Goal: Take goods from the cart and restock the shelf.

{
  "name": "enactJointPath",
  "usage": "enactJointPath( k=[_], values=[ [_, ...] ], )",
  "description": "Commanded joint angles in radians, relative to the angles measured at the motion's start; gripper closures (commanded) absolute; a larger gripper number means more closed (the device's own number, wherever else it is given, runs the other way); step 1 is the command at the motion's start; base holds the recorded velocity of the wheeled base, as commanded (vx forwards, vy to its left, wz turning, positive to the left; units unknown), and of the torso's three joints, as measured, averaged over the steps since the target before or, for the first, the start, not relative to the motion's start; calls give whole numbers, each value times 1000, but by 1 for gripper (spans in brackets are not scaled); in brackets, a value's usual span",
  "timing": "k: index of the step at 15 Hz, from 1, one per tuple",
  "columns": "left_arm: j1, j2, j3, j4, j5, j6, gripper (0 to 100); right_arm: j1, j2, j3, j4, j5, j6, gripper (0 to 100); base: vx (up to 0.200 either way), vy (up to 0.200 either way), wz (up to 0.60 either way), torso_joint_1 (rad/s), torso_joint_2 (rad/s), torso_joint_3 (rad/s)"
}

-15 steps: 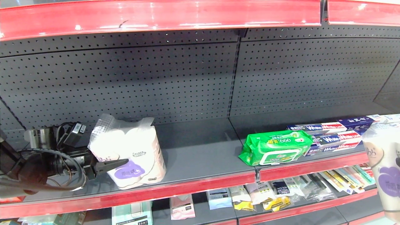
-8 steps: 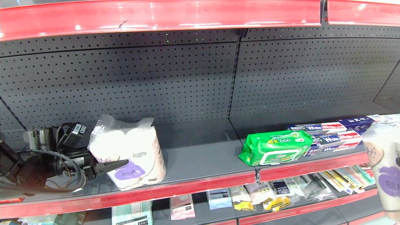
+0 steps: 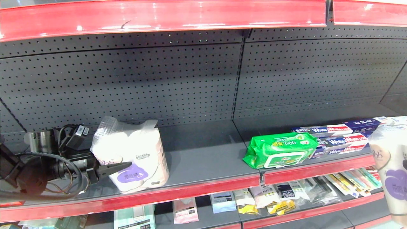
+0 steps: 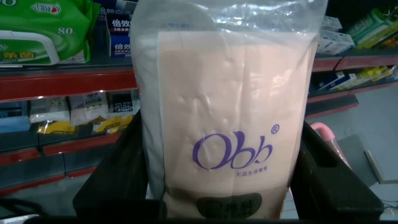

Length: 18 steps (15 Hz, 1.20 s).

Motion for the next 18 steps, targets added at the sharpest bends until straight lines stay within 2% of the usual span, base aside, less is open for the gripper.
enactJointPath(
  k=[1,18],
  values=[
    [0,1,-1,-2,0,2,100,0,-2,-1,-1,-1,-1,100,0,0,0,0,0,0],
    [-3,-10,19,-2,0,2,100,0,-14,-1,1,-3,-2,100,0,0,0,0,0,0]
  ],
)
